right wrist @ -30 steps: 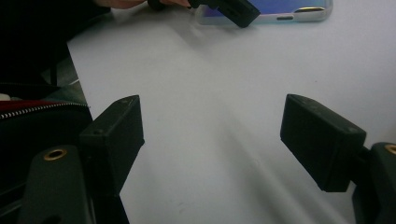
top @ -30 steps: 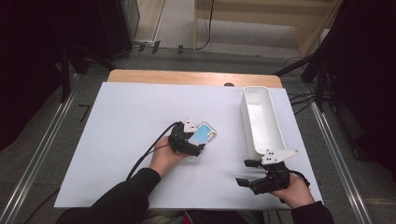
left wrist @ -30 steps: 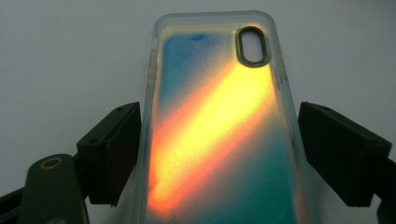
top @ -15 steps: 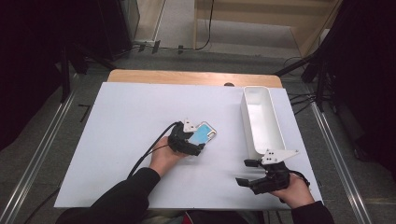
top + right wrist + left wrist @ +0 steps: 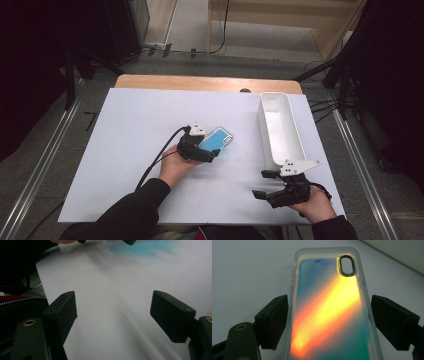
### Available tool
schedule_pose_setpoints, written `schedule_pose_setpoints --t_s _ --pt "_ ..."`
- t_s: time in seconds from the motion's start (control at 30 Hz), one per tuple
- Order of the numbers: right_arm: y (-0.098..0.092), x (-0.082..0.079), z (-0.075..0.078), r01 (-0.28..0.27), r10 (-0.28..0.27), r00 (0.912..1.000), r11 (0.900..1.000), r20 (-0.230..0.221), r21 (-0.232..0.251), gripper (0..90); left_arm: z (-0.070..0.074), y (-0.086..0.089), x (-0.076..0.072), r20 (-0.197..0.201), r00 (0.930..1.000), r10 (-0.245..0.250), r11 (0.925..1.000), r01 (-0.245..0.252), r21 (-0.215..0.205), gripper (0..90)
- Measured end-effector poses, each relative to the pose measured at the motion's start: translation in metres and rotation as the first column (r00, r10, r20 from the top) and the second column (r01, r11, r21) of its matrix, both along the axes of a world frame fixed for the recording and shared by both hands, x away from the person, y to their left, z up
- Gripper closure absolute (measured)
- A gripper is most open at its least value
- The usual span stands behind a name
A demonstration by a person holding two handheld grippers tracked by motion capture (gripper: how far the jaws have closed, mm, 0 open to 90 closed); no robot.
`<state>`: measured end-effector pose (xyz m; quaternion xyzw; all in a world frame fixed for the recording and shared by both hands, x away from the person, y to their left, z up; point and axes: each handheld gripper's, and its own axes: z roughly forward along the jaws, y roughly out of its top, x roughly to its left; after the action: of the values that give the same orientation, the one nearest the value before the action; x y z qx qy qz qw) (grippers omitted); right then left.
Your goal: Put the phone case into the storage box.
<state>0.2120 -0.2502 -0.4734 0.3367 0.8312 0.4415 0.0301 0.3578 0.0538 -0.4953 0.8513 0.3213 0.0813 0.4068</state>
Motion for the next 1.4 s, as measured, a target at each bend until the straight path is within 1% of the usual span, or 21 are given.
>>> schedule_pose_setpoints --t_s 0.07,0.1,0.27,0.33,0.37,0.4,0.43,0.47,0.53,0.57,0.6,0.73,0.83,0.87,0.93,1.0,1.03,1.1,1.23,1.27,1.4 --pt "0.001 0.0 0.0 -0.001 0.001 1.0 1.0 0.005 -0.001 20.1 0.002 0.001 0.0 -0.008 0.9999 0.008 0.9998 -0.009 -0.02 16.9" --pt "0.001 0.0 0.0 -0.001 0.001 1.0 1.0 0.005 -0.001 20.1 0.003 0.002 0.0 -0.008 1.0 0.004 0.9998 -0.004 -0.018 16.9" --pt "0.003 0.0 0.001 0.0 0.0 0.9999 1.0 0.014 -0.006 20.1 0.008 0.006 0.001 -0.02 0.9997 0.017 0.9988 -0.018 -0.046 16.9" --pt "0.003 0.001 0.002 0.01 -0.009 0.9998 1.0 0.019 -0.012 20.1 0.01 0.007 0.001 -0.026 0.9995 0.018 0.9983 -0.019 -0.055 16.8" --pt "0.004 0.001 0.003 0.028 -0.028 0.9988 1.0 0.041 -0.004 20.1 0.011 0.008 0.001 -0.027 0.9995 0.015 0.9981 -0.016 -0.059 16.9" --pt "0.004 0.001 0.003 0.028 -0.028 0.9988 1.0 0.041 -0.004 20.1 0.012 0.009 0.001 -0.028 0.9994 0.018 0.9976 -0.02 -0.066 16.9" --pt "0.004 0.001 0.004 0.031 -0.032 0.9989 0.999 0.036 0.008 20.1 0.013 0.009 0.0 -0.034 0.9992 0.019 0.9968 -0.022 -0.077 16.9" --pt "0.004 0.002 0.004 0.034 -0.034 0.9989 0.999 0.031 0.014 20.1 0.015 0.01 0.0 -0.036 0.9992 0.017 0.9968 -0.02 -0.077 16.9" --pt "0.005 0.002 0.004 0.032 -0.033 0.9991 0.999 0.027 0.005 20.1 0.017 0.012 0.0 -0.035 0.9992 0.018 0.996 -0.021 -0.087 16.9" --pt "0.006 0.002 0.004 0.033 -0.033 0.9992 0.999 0.022 -0.002 20.1 0.018 0.013 -0.001 -0.038 0.999 0.021 0.9948 -0.025 -0.099 16.9" --pt "0.007 0.002 0.004 0.028 -0.028 0.9993 1.0 0.026 -0.007 20.1 0.02 0.014 -0.001 -0.041 0.9989 0.021 0.9947 -0.025 -0.1 16.8" --pt "0.011 0.002 0.005 0.03 -0.03 0.9989 1.0 0.035 -0.003 20.1 0.023 0.018 -0.003 -0.053 0.9982 0.028 0.9914 -0.035 -0.126 16.8" --pt "0.013 0.003 0.006 0.038 -0.038 0.9989 0.999 0.027 0.002 20.1 0.027 0.022 -0.005 -0.055 0.998 0.031 0.9886 -0.039 -0.145 16.8" --pt "0.014 0.003 0.006 0.045 -0.045 0.9988 0.999 0.021 0.004 20.1 0.028 0.023 -0.006 -0.055 0.9979 0.035 0.9876 -0.043 -0.151 16.9" --pt "0.015 0.004 0.007 0.059 -0.059 0.9979 0.998 0.026 0.003 20.1 0.029 0.026 -0.007 -0.054 0.9978 0.039 0.9847 -0.048 -0.168 16.9" --pt "0.016 0.005 0.008 0.076 -0.076 0.9968 0.997 0.023 0.006 20.1 0.03 0.029 -0.008 -0.054 0.9975 0.046 0.9853 -0.054 -0.162 16.9" --pt "0.017 0.006 0.008 0.077 -0.077 0.9968 0.997 0.02 0.009 20.1 0.029 0.03 -0.008 -0.057 0.9972 0.049 0.9832 -0.058 -0.173 16.8" --pt "0.019 0.006 0.008 0.076 -0.076 0.9971 0.997 0.006 0.01 20.1 0.029 0.032 -0.008 -0.065 0.9965 0.053 0.9817 -0.064 -0.179 16.8" --pt "0.024 0.006 0.009 0.069 -0.069 0.9976 0.998 0.008 -0.004 20.1 0.03 0.033 -0.011 -0.08 0.995 0.059 0.9767 -0.074 -0.201 16.8" --pt "0.025 0.007 0.009 0.066 -0.066 0.9978 0.998 0.001 -0.001 20.1 0.031 0.034 -0.012 -0.077 0.9953 0.059 0.977 -0.073 -0.2 16.8" --pt "0.031 0.008 0.011 0.064 -0.064 0.9979 0.998 0.001 -0.001 20.1 0.034 0.038 -0.014 -0.074 0.9944 0.076 0.9694 -0.09 -0.228 16.8"
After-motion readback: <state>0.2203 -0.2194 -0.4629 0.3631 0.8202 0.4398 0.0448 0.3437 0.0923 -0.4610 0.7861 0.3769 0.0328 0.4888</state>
